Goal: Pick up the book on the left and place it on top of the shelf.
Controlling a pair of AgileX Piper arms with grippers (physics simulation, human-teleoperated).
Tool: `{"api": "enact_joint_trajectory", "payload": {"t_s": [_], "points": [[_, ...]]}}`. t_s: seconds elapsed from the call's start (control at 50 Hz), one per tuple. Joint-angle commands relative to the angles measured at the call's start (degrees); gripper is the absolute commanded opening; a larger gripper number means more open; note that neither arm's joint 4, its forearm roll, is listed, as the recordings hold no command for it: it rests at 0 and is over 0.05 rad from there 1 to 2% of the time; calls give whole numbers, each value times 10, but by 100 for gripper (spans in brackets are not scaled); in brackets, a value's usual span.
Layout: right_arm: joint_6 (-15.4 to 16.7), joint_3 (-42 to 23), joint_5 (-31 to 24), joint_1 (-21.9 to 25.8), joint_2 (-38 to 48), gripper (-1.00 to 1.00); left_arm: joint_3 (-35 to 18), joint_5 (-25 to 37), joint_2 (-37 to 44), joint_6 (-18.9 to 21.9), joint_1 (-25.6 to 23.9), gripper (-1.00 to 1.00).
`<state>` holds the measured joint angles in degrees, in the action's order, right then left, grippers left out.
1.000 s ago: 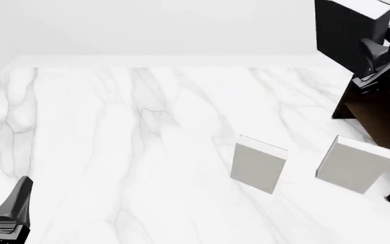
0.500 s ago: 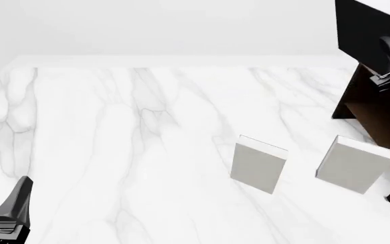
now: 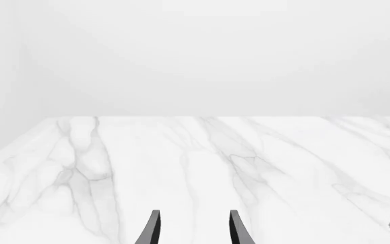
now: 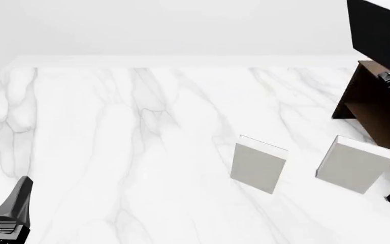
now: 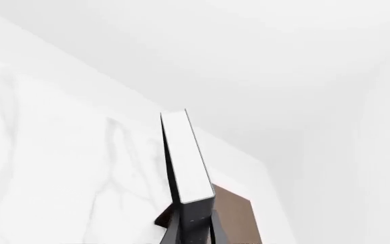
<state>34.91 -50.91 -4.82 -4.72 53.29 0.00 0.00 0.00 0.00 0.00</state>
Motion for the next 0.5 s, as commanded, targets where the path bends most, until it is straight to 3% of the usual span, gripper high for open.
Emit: {"api": "enact_joint_trajectory", "payload": {"t_s": [0.02, 0.5], "points": [[0, -20, 0, -17, 6, -100, 0, 0, 0, 0, 0, 100], [22, -20, -5, -70, 1, -100, 0, 0, 0, 0, 0, 100]]}}
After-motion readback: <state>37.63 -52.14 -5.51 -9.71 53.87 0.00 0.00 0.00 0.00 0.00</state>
